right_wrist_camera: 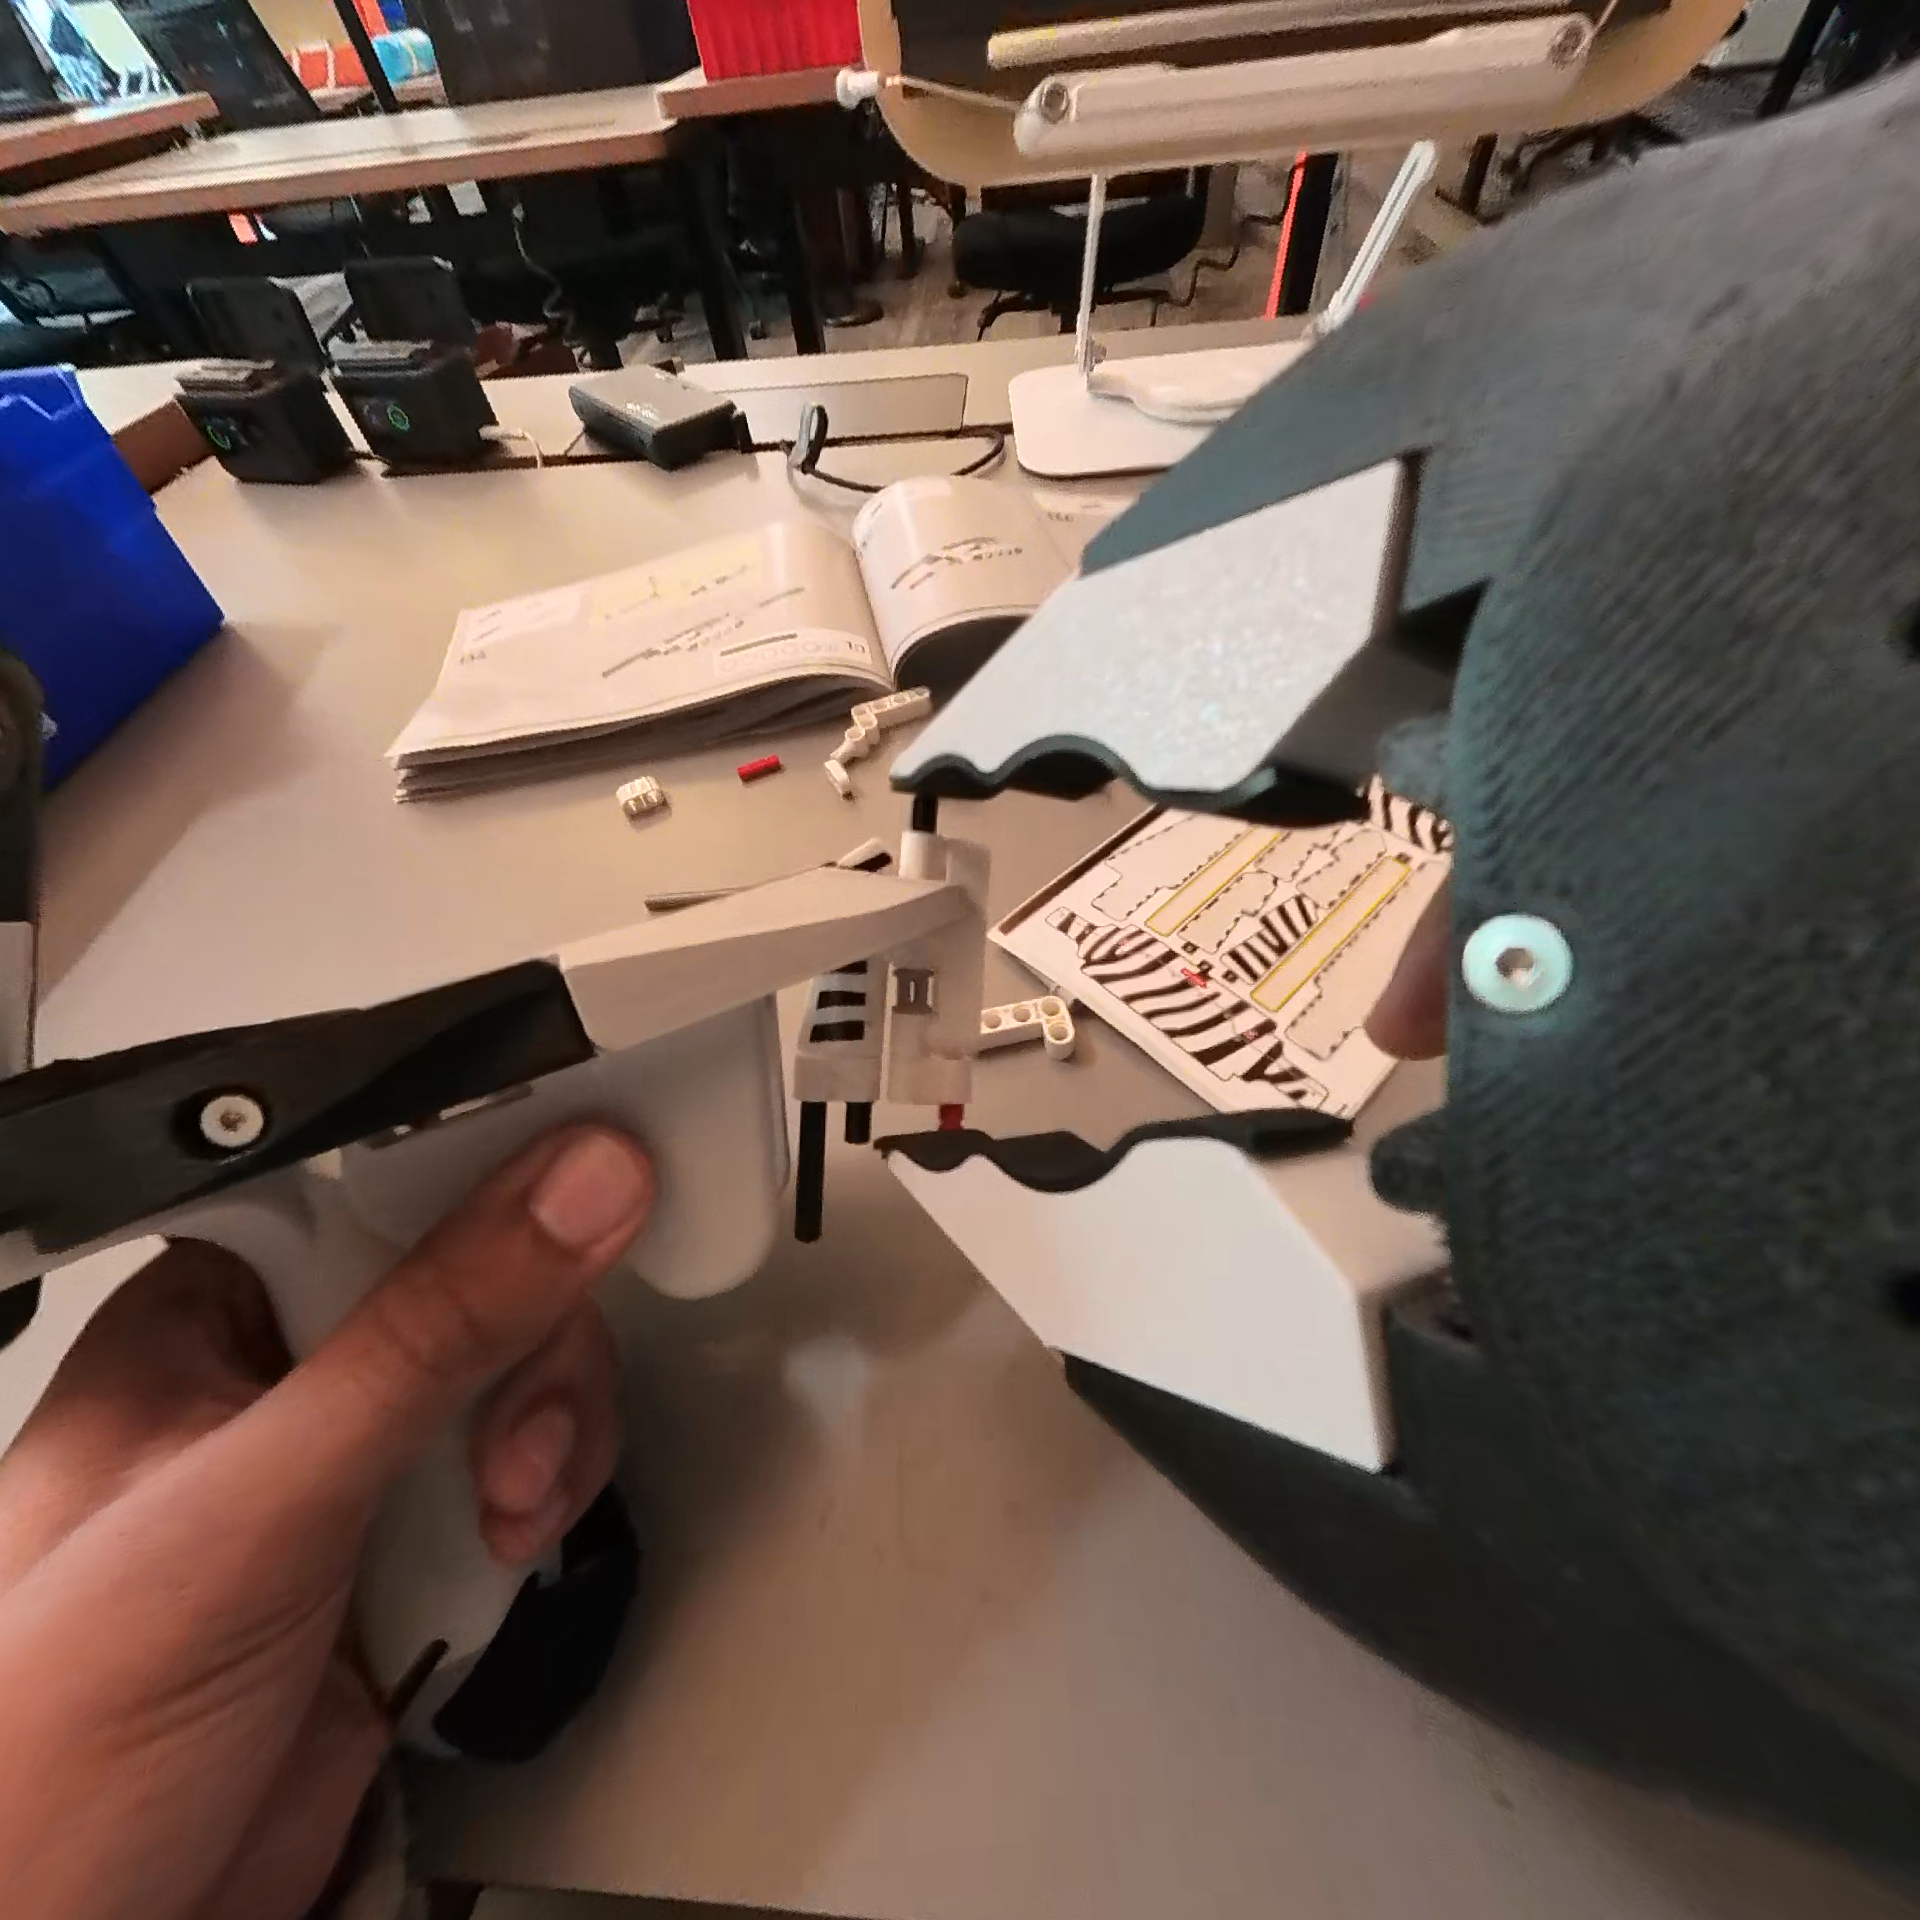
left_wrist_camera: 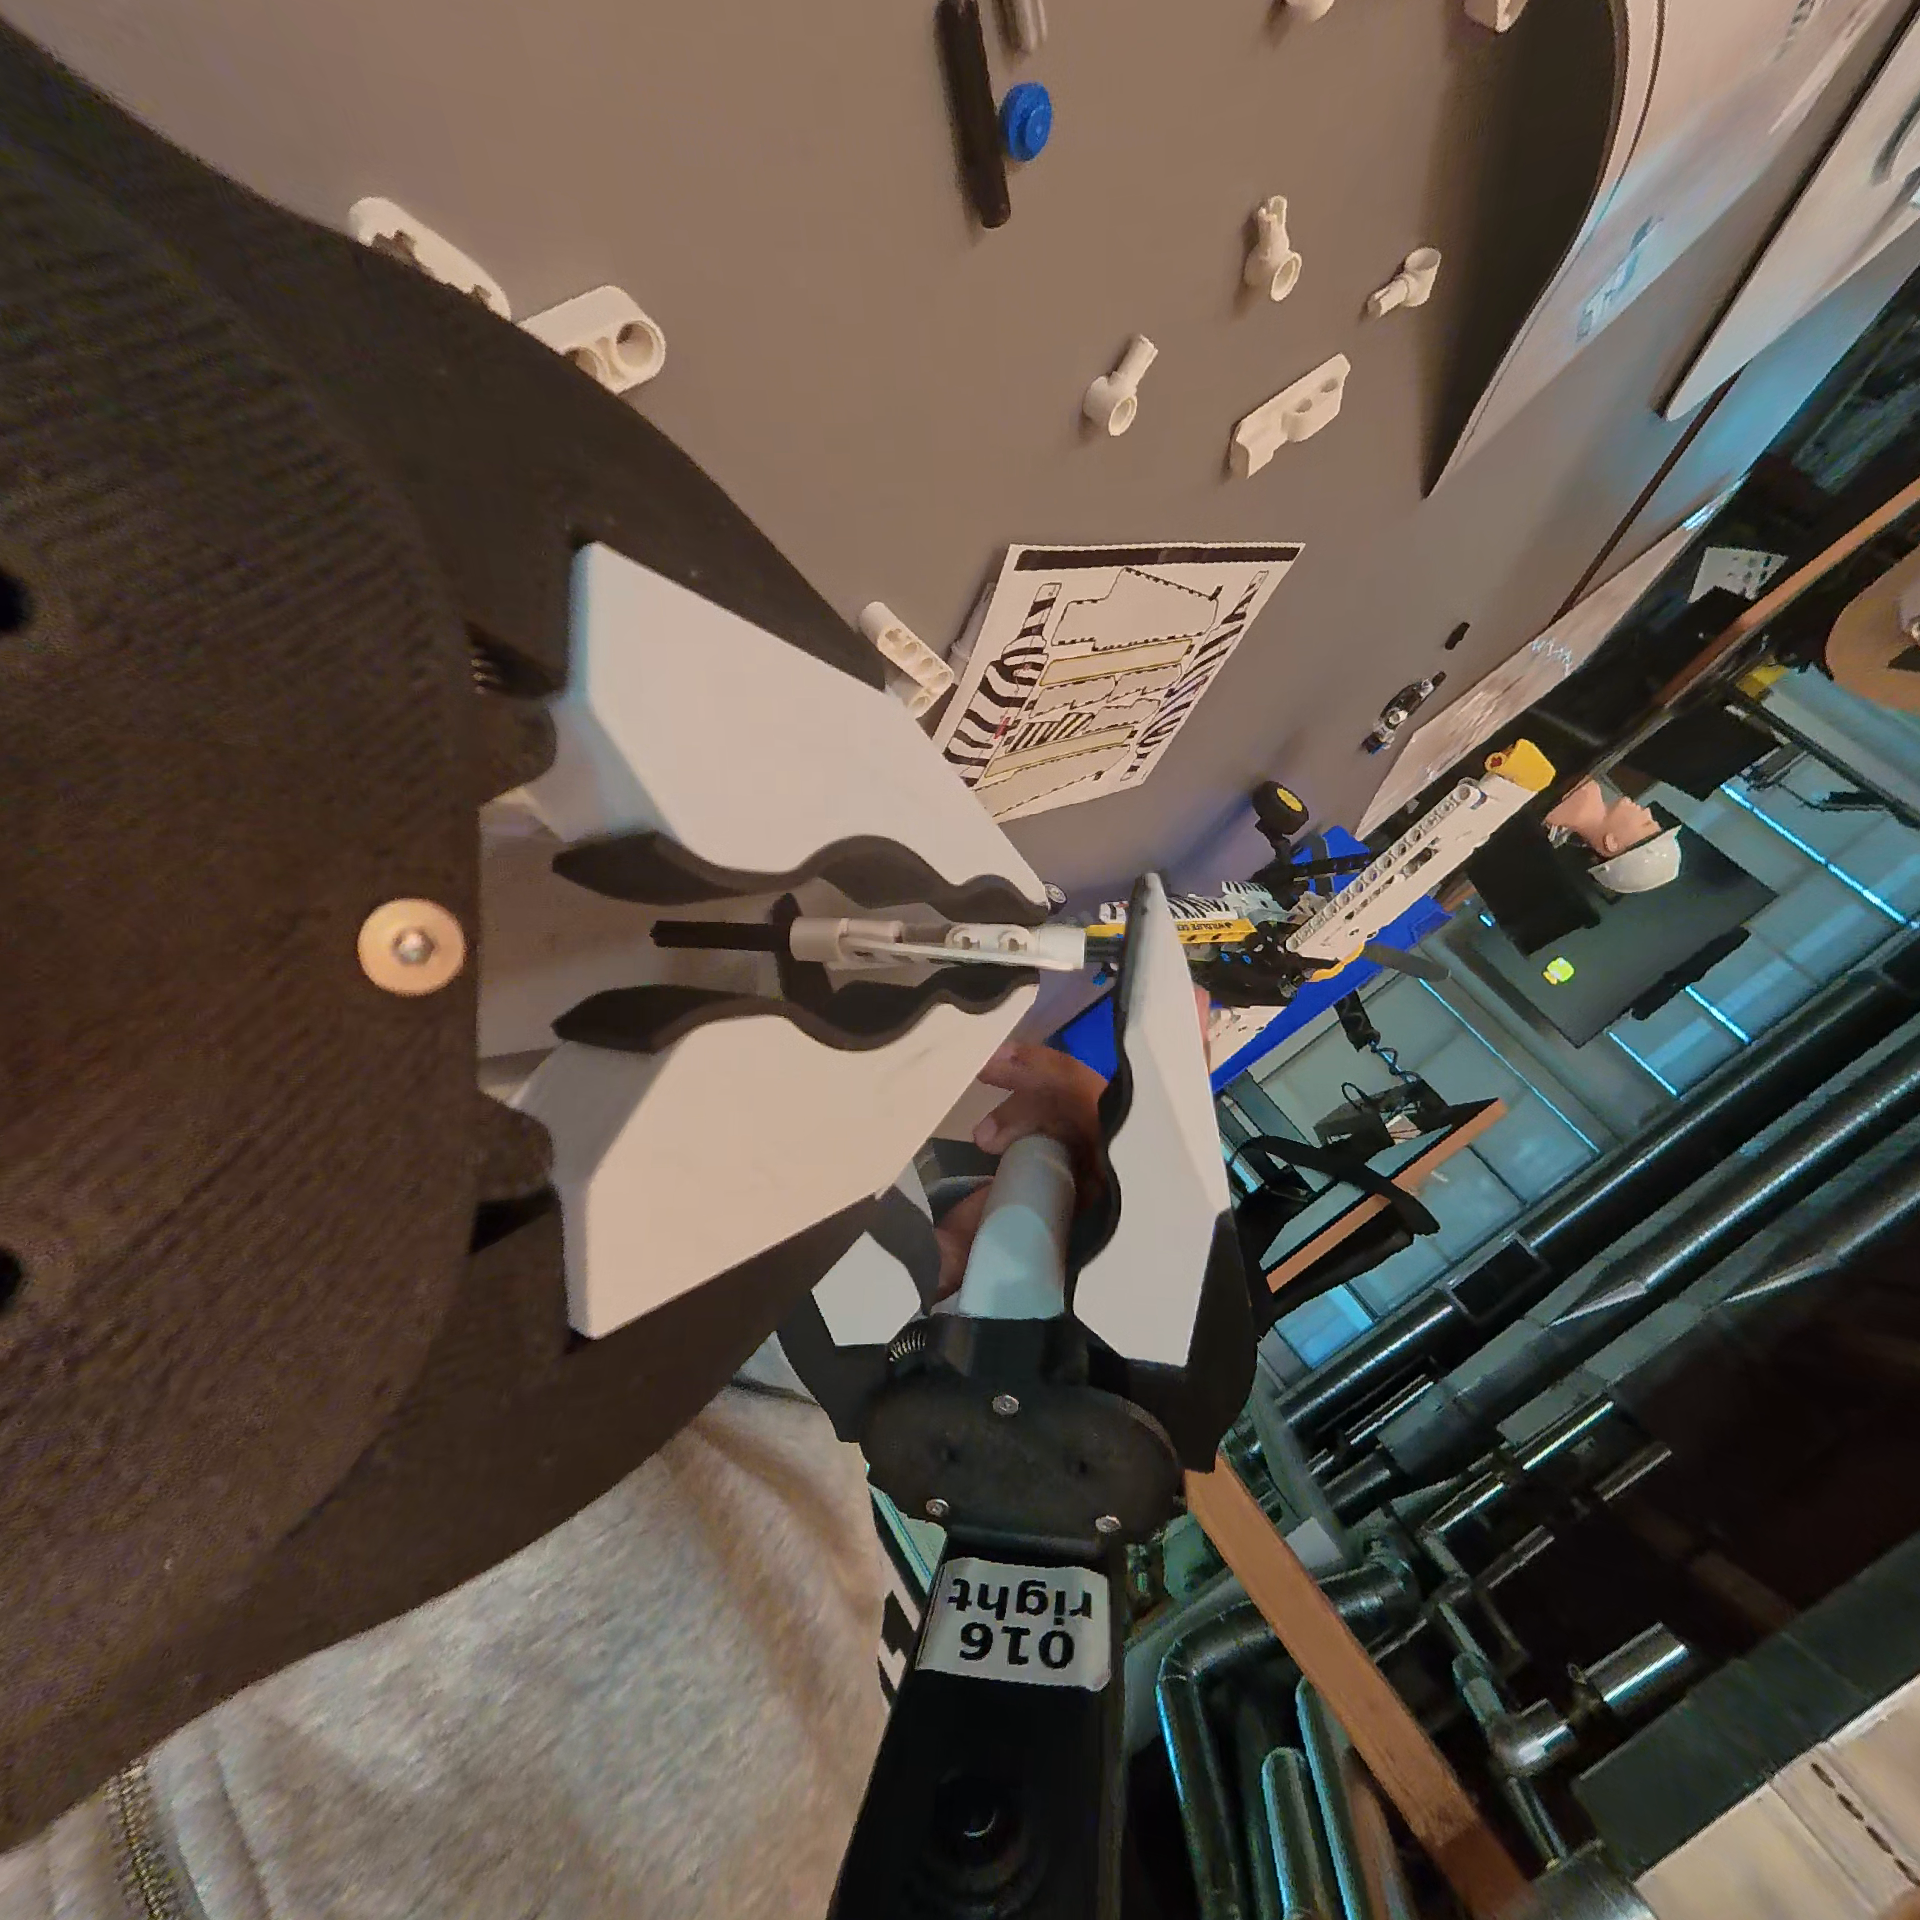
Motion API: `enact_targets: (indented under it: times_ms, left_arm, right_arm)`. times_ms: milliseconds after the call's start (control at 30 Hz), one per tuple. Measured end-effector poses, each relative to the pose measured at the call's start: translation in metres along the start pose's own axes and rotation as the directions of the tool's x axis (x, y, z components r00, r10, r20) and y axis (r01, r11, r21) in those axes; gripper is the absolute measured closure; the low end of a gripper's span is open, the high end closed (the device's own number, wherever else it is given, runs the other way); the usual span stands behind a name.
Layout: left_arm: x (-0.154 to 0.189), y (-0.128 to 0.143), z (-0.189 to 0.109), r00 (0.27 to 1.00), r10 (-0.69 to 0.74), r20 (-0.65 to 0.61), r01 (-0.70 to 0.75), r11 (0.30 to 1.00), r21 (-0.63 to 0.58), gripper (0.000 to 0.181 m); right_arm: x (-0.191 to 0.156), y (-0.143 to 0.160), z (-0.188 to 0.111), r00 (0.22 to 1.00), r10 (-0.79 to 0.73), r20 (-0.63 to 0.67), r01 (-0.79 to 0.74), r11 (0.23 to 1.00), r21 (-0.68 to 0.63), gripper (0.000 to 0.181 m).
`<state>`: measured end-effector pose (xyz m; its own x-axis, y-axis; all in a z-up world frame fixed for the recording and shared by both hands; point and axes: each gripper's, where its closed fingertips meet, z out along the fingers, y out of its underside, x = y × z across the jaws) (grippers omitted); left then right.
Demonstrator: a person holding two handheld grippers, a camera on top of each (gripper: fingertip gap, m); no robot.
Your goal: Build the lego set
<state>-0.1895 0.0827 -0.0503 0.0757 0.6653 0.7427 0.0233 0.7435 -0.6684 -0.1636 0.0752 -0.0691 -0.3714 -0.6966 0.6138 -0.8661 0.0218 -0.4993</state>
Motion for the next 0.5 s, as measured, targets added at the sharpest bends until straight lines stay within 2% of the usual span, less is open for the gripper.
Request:
enact_targets:
  times_ms: [500]
  left_arm:
    - [-0.0012,0.0014,0.0004,1.0,-0.007,0.01,0.007,1.0,-0.007,0.176]
  right_arm:
    - [0.0005,0.0016,0.0018,0.999,0.035,-0.029,-0.035,0.999,0.002,0.126]
